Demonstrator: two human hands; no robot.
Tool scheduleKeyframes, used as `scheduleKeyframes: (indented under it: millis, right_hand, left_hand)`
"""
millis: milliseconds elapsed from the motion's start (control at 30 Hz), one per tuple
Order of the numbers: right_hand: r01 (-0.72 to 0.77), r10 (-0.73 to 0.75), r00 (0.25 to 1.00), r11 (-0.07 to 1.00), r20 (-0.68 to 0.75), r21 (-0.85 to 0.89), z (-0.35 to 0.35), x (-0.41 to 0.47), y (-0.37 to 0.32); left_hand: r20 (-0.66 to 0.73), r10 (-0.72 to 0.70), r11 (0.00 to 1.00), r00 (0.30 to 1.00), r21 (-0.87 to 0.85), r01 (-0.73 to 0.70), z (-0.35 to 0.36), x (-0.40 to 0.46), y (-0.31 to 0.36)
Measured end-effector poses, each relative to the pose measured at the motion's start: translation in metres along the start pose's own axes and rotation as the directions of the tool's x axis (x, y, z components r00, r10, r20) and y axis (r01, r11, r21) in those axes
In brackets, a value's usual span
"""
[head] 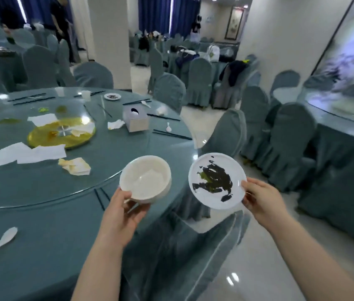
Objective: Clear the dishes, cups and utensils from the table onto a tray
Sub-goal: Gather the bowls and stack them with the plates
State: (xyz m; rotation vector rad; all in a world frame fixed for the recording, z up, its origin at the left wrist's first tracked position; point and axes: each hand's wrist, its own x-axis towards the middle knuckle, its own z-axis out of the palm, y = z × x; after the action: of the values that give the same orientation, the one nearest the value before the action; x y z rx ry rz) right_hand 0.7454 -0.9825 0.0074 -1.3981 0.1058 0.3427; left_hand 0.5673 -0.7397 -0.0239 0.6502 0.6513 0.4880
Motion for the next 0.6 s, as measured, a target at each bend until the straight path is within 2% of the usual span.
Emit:
scheduleKeyframes:
  millis: [300,467,600]
  right_hand:
    - [0.005,0.002,0.992,0.999,-0.127,0.05,-0.244,0.037,-0.051]
    - [-0.047,0.078,0.968,0.99,-0.24,0.13,-0.355,0.069,-0.064]
    - [-0.088,0.147,0.954,0.97,-0.26,0.226,-0.414,0.114,-0.065]
  left_hand:
    - [0.1,-0.153,0.987,0.983,-0.026,0.157,0.162,-0.031,-0.173]
    - [0.087,-0.216,0.973,0.973,0.098,0.207,0.24,-0.037,-0.247]
    - [0.109,-0.249,0.958,0.962,0.171,0.228,0.295,-0.018,-0.292]
